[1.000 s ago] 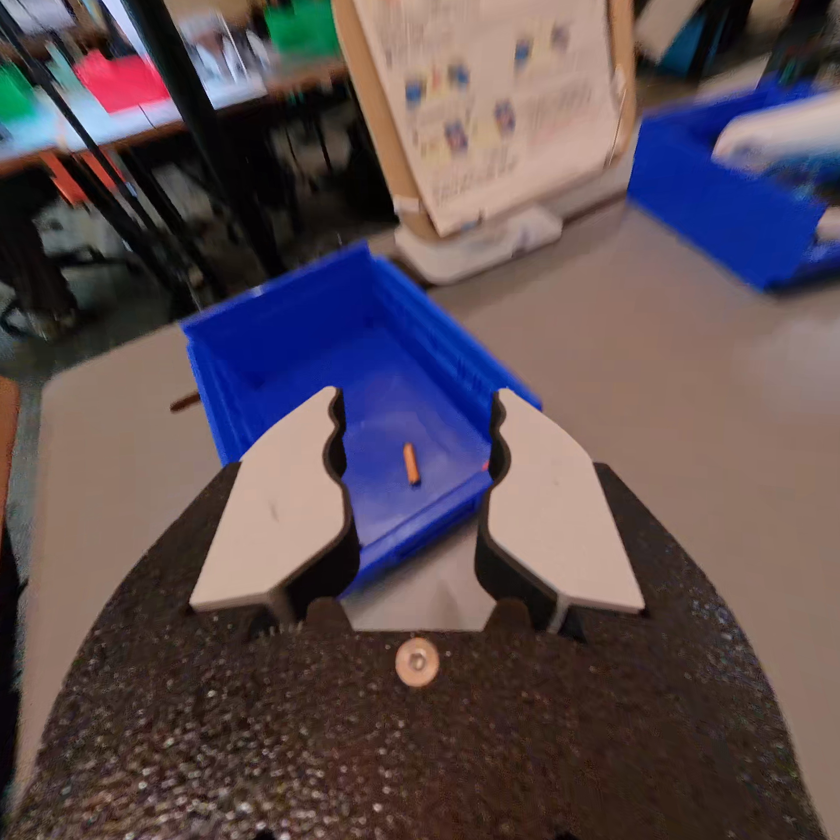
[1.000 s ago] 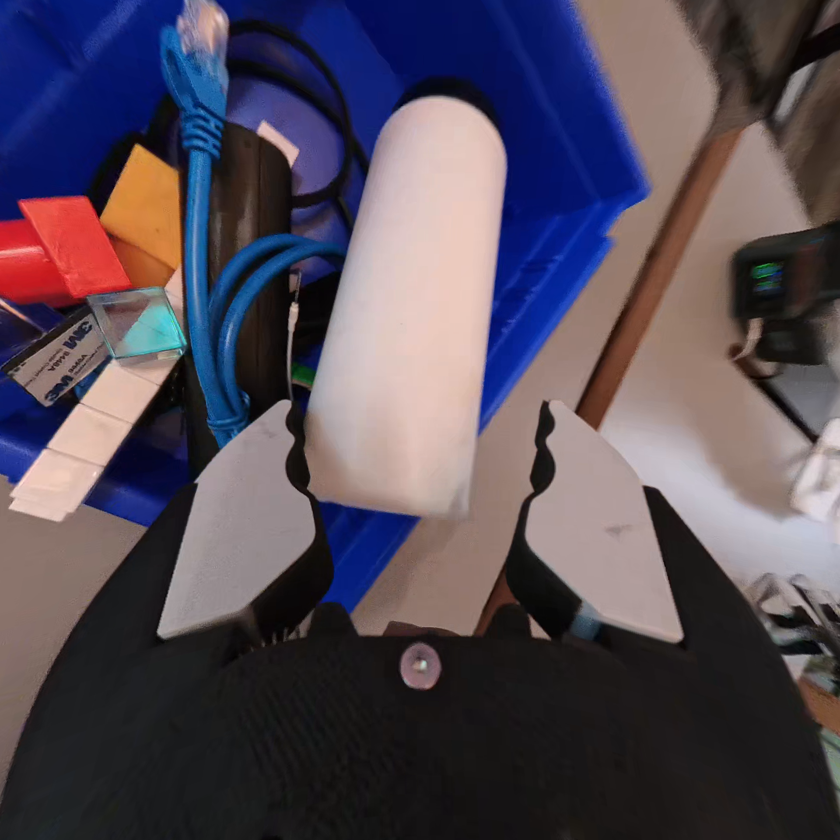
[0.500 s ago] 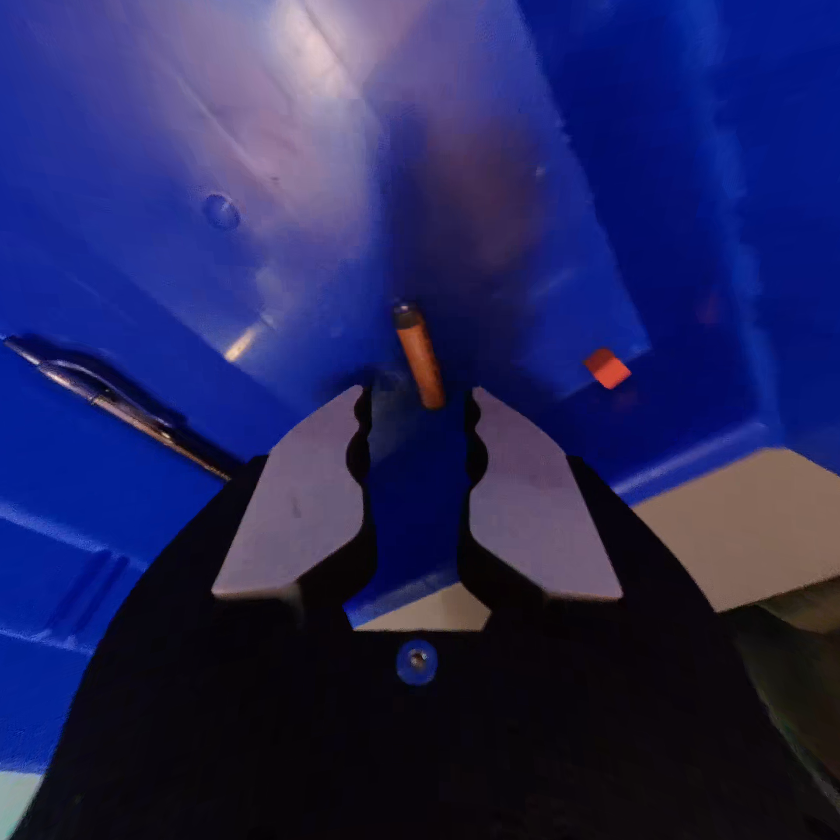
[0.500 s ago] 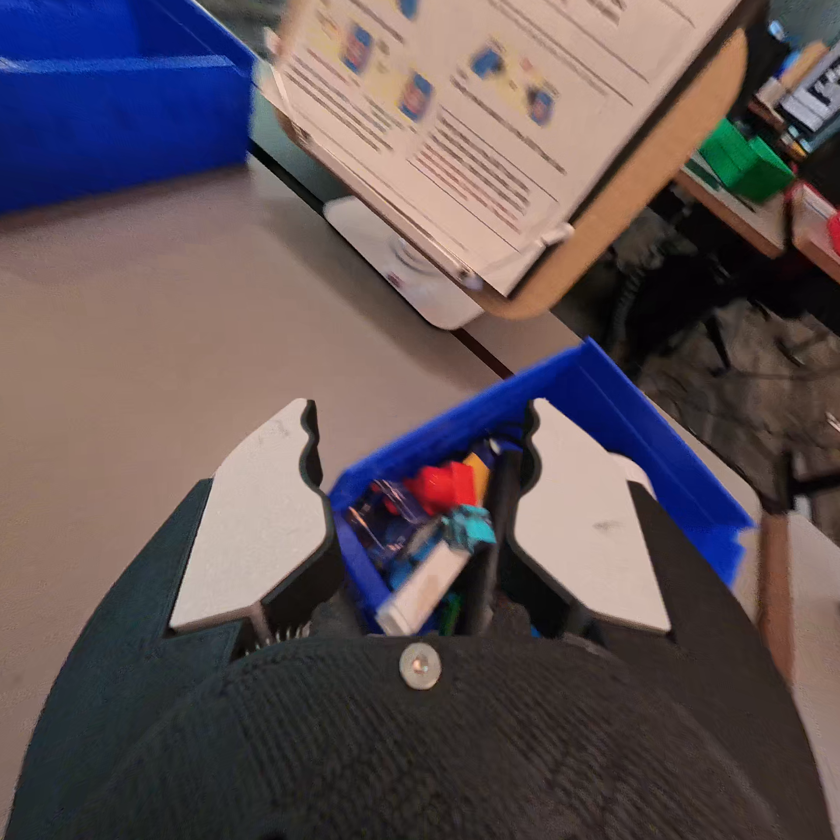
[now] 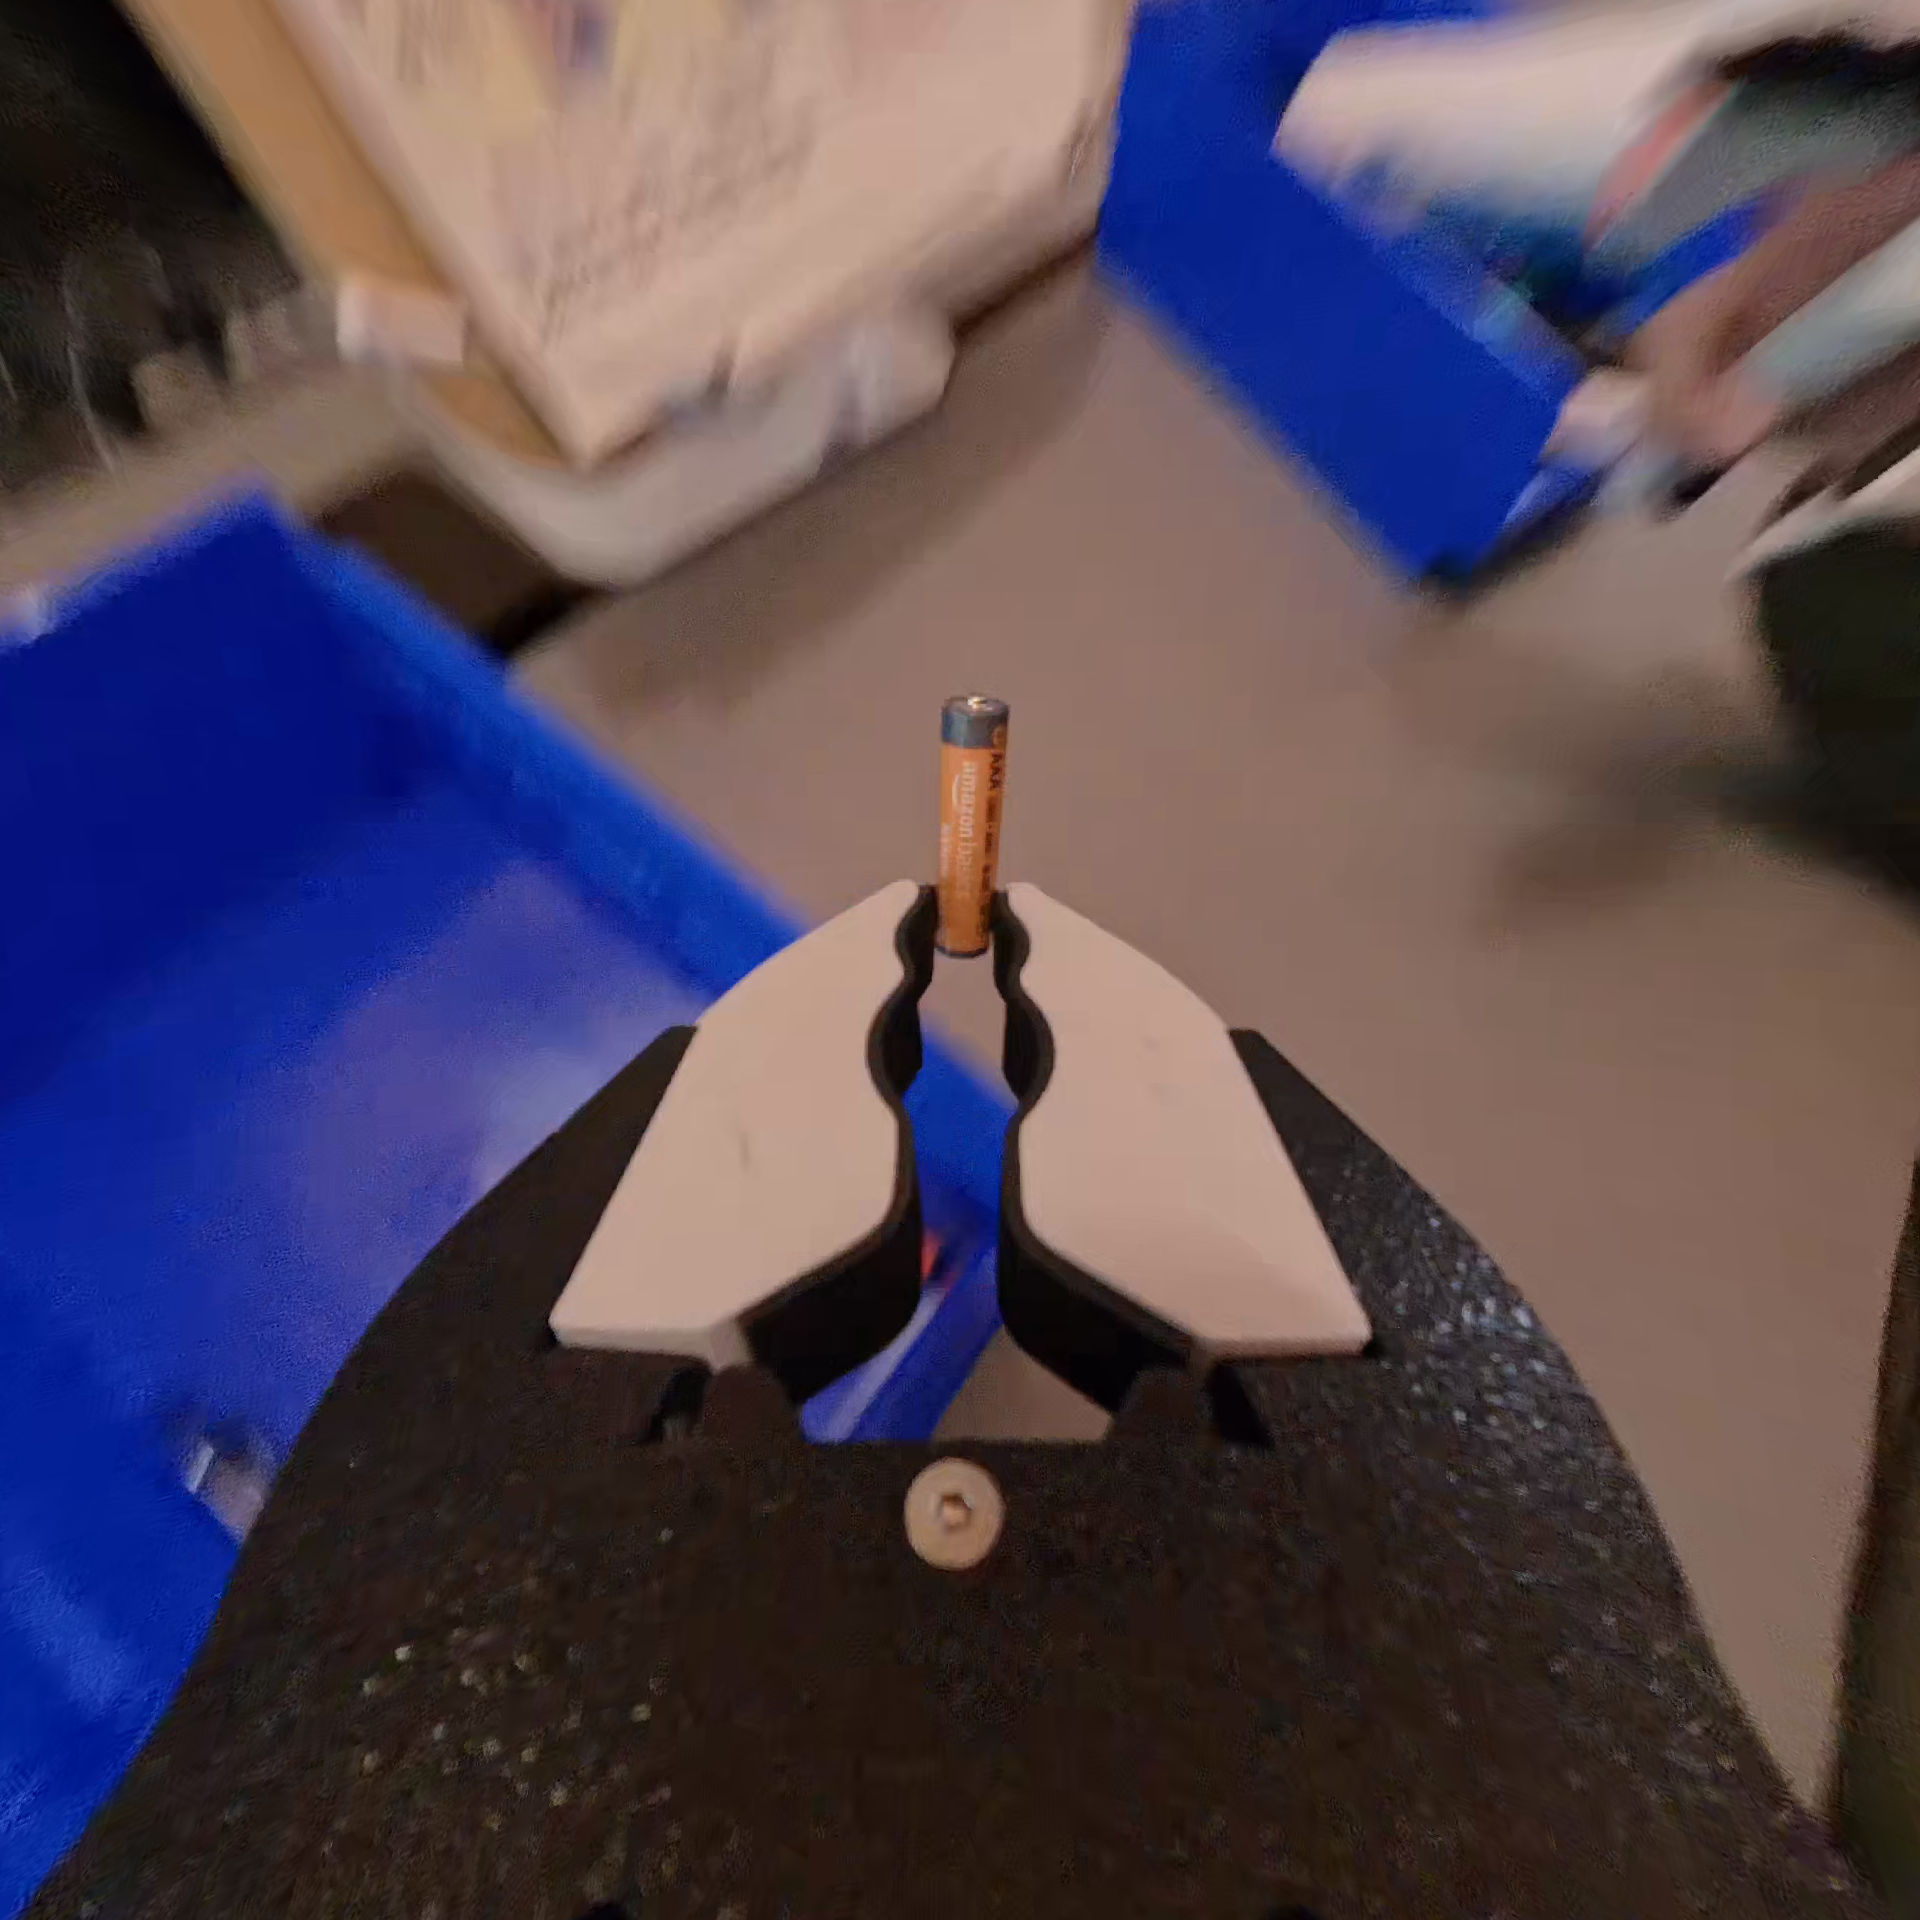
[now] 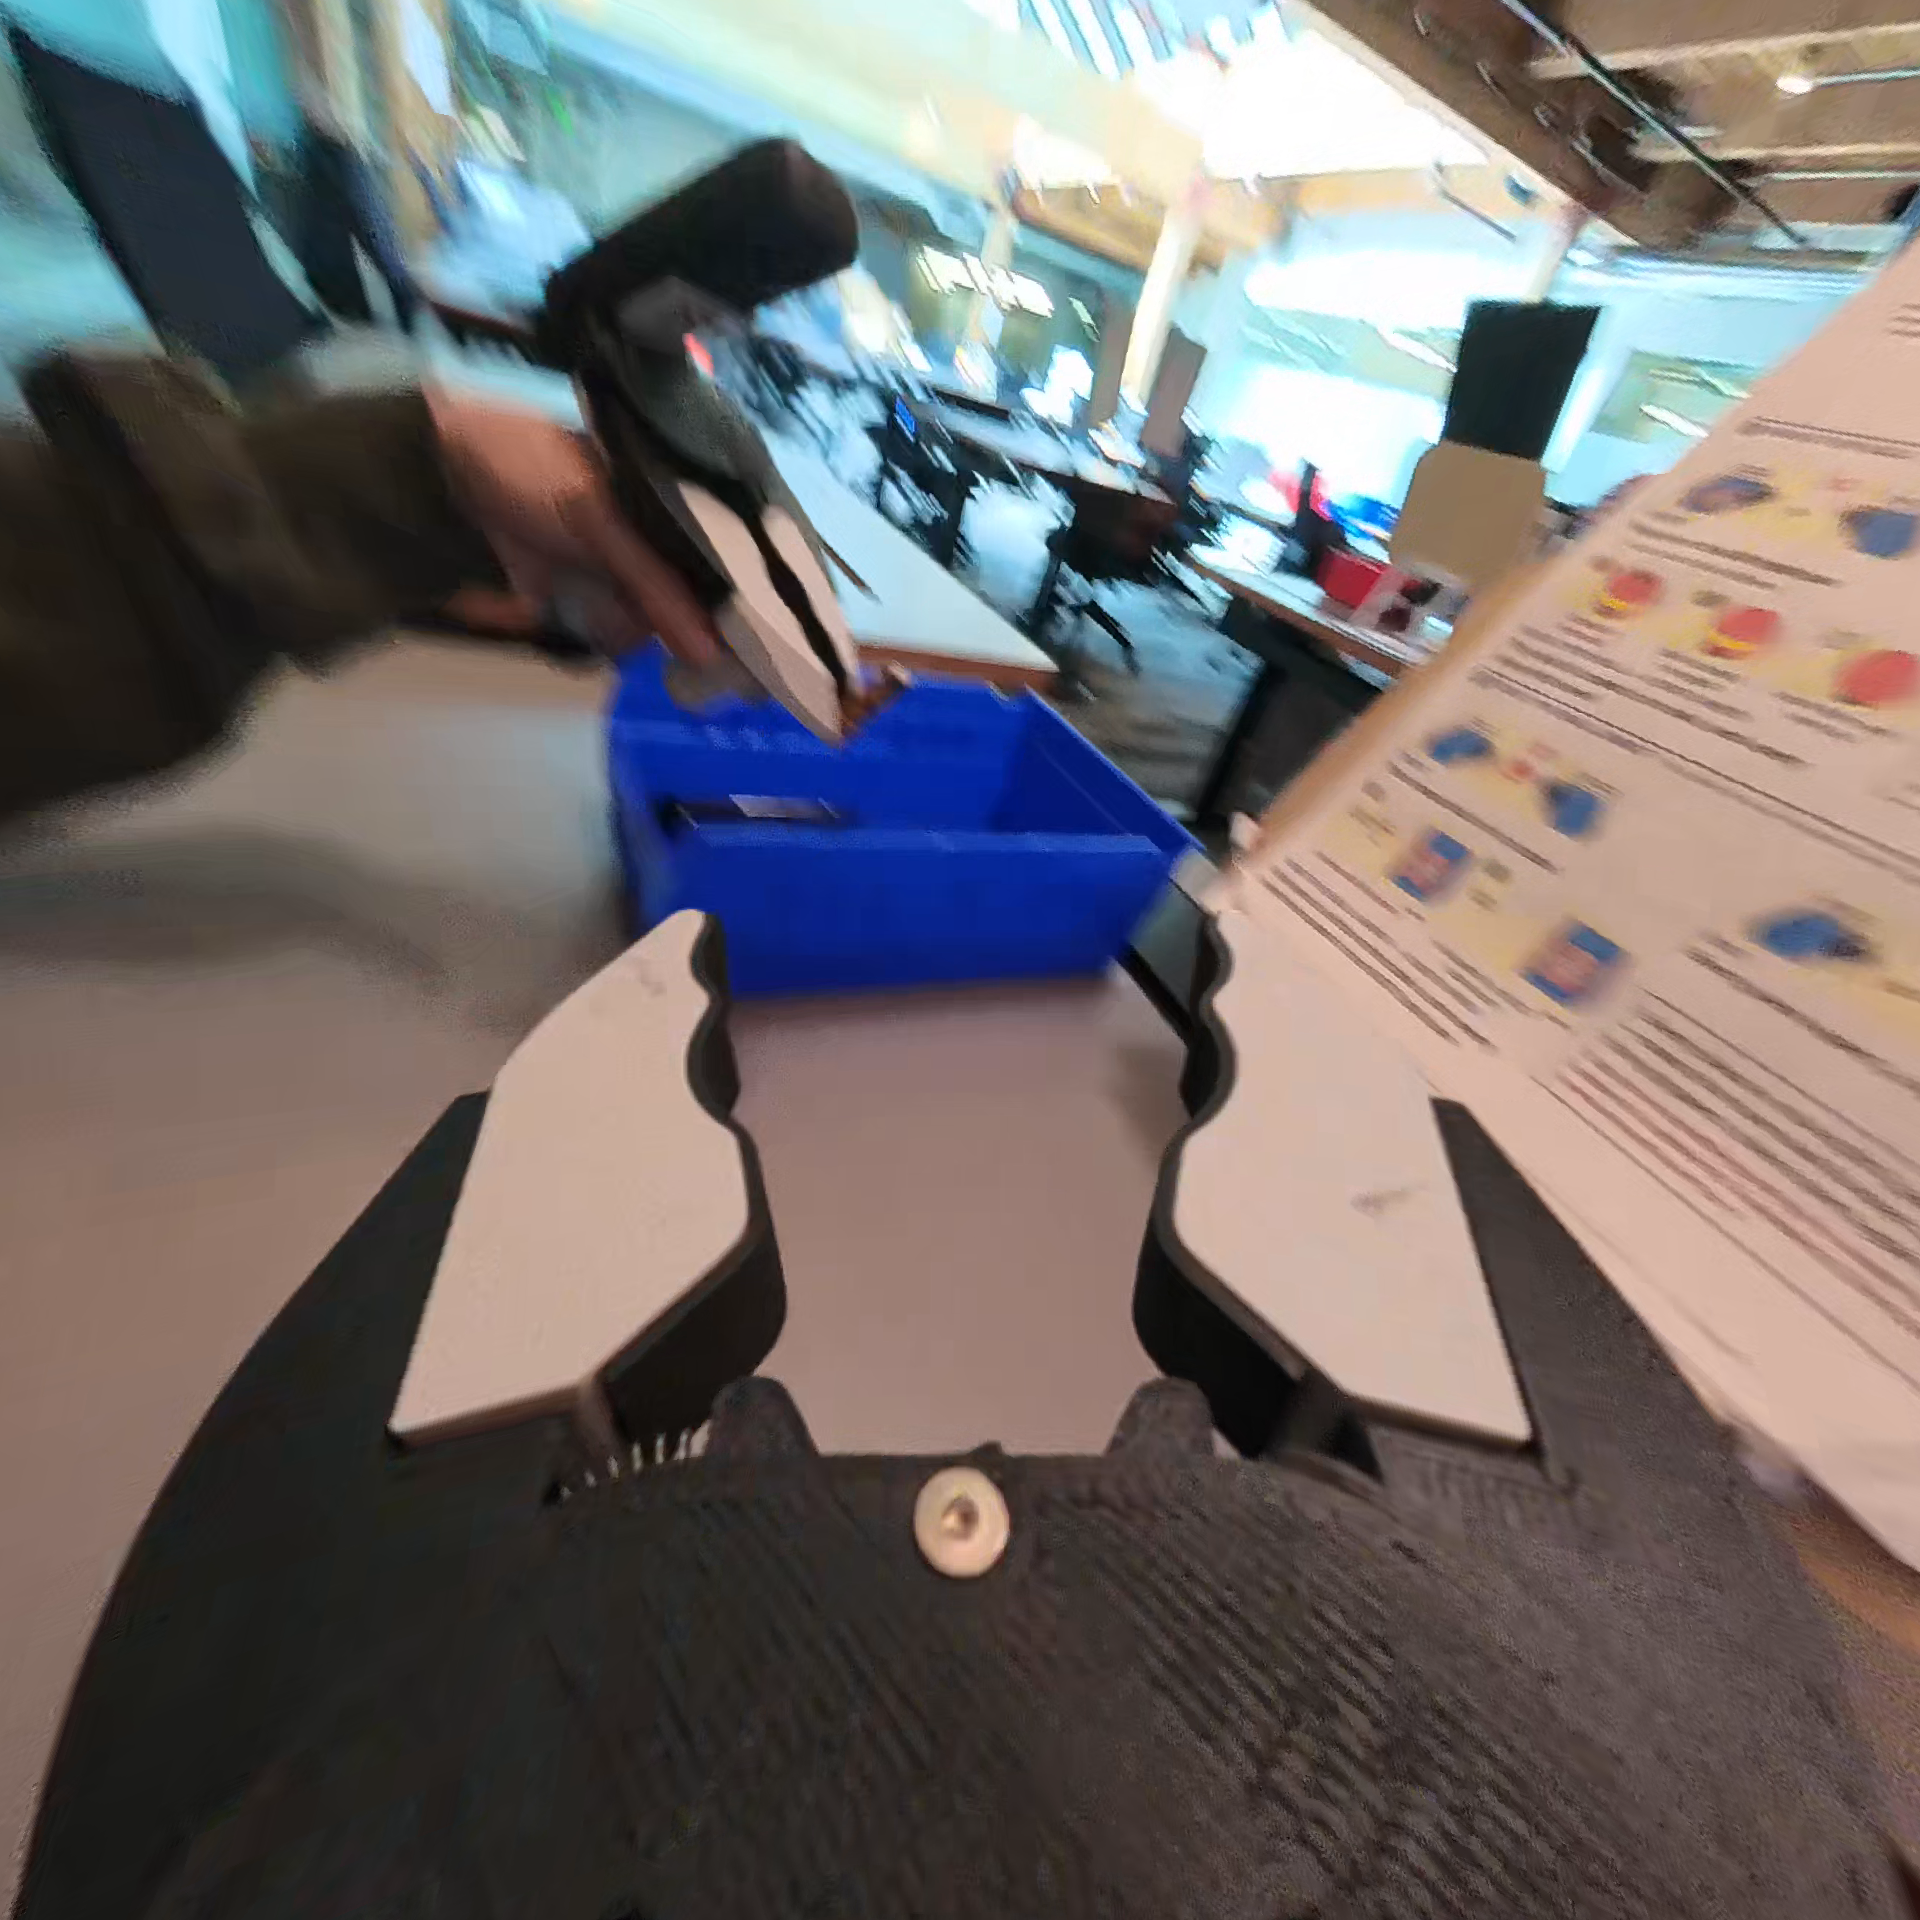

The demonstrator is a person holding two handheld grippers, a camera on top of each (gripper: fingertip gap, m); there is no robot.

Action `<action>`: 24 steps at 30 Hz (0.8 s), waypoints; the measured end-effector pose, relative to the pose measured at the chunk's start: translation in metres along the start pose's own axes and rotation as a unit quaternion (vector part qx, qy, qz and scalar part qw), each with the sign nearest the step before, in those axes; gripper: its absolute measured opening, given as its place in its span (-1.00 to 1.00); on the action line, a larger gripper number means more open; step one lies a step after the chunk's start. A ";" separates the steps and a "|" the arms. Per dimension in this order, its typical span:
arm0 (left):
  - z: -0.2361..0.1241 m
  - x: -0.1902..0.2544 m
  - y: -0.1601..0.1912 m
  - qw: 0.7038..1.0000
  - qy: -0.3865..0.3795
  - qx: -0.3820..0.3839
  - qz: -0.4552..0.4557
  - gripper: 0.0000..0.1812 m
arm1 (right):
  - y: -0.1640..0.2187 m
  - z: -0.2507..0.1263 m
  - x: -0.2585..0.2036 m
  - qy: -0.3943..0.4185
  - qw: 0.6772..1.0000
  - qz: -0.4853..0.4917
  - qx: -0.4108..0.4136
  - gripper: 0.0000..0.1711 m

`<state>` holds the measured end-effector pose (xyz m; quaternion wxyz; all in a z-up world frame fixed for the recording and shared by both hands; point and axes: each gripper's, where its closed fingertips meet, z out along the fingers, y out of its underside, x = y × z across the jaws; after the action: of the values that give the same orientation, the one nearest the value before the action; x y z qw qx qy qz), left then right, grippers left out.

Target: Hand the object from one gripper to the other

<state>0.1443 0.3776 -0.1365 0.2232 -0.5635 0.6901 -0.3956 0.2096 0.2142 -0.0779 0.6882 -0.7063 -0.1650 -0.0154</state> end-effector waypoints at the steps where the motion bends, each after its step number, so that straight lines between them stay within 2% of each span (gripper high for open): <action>1: 0.004 0.016 -0.021 0.998 -0.004 0.063 0.016 -0.89 | -0.009 0.008 -0.006 -0.035 0.998 0.031 0.035 -0.17; 3: 0.022 0.054 -0.046 0.986 0.023 0.163 0.038 -0.89 | -0.019 0.019 -0.010 -0.091 0.988 0.077 0.097 -0.50; 5: 0.048 0.091 -0.056 0.969 0.076 0.232 0.043 -0.89 | -0.010 0.025 -0.005 -0.108 0.981 0.122 0.108 -0.51; 7: 0.075 0.115 -0.051 0.958 0.117 0.259 0.044 -0.89 | 0.002 0.023 0.003 -0.094 0.972 0.174 0.125 -0.54; 10: 0.106 0.134 -0.037 0.950 0.158 0.266 0.037 -0.89 | 0.031 0.013 -0.003 -0.085 0.971 0.198 0.107 -0.74; 13: 0.127 0.130 -0.023 0.962 0.125 0.239 0.047 -0.89 | 0.061 0.008 -0.003 -0.051 0.978 0.192 0.064 -0.80; 17: 0.138 0.126 -0.013 0.967 0.077 0.233 0.073 -0.89 | 0.090 0.010 -0.005 0.008 0.984 0.178 0.024 -0.70; 19: 0.142 0.124 -0.008 0.969 0.054 0.223 0.087 -0.89 | 0.093 0.011 -0.015 0.000 0.987 0.162 0.025 -0.89; 24: 0.142 0.118 -0.006 0.969 0.030 0.227 0.093 -0.89 | 0.095 0.014 -0.013 0.036 0.987 0.151 0.037 -0.90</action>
<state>0.2236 0.2224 -0.1988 0.3607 -0.4193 0.6376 -0.5362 0.2180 0.2257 -0.1738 0.7140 -0.6960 -0.0325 0.0693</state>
